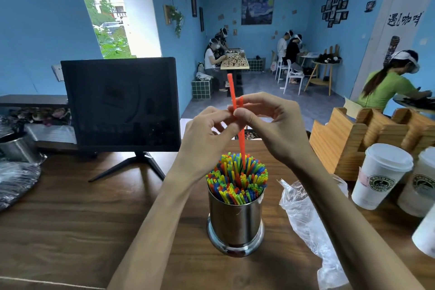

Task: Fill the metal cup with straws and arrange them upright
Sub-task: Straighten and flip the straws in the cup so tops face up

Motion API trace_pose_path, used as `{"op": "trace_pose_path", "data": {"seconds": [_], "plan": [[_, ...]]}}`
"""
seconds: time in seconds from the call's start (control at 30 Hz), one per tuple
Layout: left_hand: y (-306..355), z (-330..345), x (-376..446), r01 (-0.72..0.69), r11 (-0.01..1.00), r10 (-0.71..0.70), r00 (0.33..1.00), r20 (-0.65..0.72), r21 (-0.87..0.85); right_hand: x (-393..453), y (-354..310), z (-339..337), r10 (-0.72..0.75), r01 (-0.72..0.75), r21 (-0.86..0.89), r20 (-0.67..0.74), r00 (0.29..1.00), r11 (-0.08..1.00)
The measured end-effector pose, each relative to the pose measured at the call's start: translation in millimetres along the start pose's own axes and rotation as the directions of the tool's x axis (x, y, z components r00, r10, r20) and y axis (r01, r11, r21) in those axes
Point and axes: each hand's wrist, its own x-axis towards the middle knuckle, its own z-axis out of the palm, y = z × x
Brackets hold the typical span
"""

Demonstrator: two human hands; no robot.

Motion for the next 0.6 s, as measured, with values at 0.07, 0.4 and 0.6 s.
{"op": "trace_pose_path", "data": {"seconds": [0.07,0.4,0.6], "plan": [[-2.3,1.5,-1.6,0.019,1.000,-0.018,0.999,0.032,-0.007,-2.3,-1.0,1.5,0.000,0.000,-0.007,0.010,1.000,1.000],[-29.9,13.2,-9.3,0.070,0.990,-0.095,0.973,0.212,0.124,-13.9,15.6,2.9,0.034,-0.017,-0.165,0.106,0.994,0.986],[-23.9,9.8,-8.2,0.085,0.993,-0.067,0.978,0.199,-0.085,-8.6,8.2,-6.0,0.030,-0.028,-0.059,0.041,0.999,0.998]]}}
